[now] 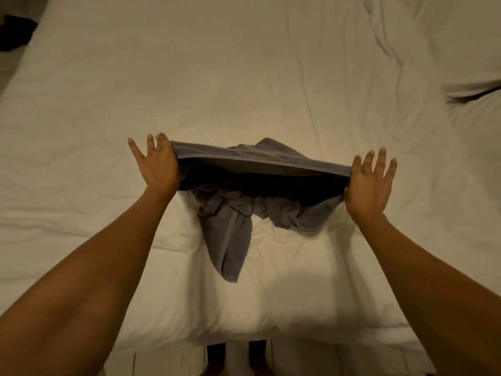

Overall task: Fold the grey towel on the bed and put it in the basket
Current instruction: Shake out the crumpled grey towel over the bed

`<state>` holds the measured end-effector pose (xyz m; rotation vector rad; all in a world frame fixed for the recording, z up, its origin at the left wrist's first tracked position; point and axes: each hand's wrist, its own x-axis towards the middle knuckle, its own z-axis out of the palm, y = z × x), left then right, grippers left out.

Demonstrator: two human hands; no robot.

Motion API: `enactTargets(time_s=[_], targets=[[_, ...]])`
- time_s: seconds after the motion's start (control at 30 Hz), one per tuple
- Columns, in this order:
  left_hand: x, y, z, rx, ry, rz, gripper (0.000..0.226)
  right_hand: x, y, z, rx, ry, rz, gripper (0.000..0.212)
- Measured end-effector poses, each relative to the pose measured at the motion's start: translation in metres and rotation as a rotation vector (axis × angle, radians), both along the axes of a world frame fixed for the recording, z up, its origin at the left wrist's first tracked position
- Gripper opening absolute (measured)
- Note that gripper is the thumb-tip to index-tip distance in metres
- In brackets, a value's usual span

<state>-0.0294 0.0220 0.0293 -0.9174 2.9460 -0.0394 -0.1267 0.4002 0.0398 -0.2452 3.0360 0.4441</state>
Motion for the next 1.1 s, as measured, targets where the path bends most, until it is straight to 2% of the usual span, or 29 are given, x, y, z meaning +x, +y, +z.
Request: enactTargets(time_s=[0.13, 0.23, 0.47, 0.63, 0.8, 0.87, 0.97, 1.1], targets=[[0.003, -0.025, 0.003, -0.039, 0.063, 0.108, 0.059, -0.012, 0.000, -0.002, 0.000, 0.016, 0.001, 0.068], [0.014, -0.049, 0.003, -0.070, 0.103, 0.181, 0.056, -0.022, 0.003, -0.003, 0.004, 0.020, 0.008, 0.063], [0.026, -0.068, -0.007, -0.088, 0.067, 0.173, 0.040, -0.039, 0.027, -0.003, 0.036, 0.043, -0.035, 0.045], [0.020, -0.076, -0.001, -0.107, 0.061, 0.183, 0.042, -0.046, 0.044, -0.004, 0.033, 0.049, -0.035, 0.044], [0.027, -0.084, 0.004, -0.109, 0.061, 0.240, 0.054, -0.040, 0.050, -0.007, 0.006, 0.029, -0.116, 0.040], [0.033, -0.087, 0.003, -0.129, 0.050, 0.186, 0.051, -0.039, 0.060, -0.008, 0.006, 0.031, -0.129, 0.039], [0.033, -0.072, 0.000, -0.105, 0.025, 0.065, 0.044, -0.037, 0.061, -0.009, -0.029, 0.030, -0.043, 0.042], [0.028, -0.017, -0.009, -0.009, -0.024, -0.053, 0.060, -0.021, 0.028, -0.012, -0.142, -0.007, 0.218, 0.057]])
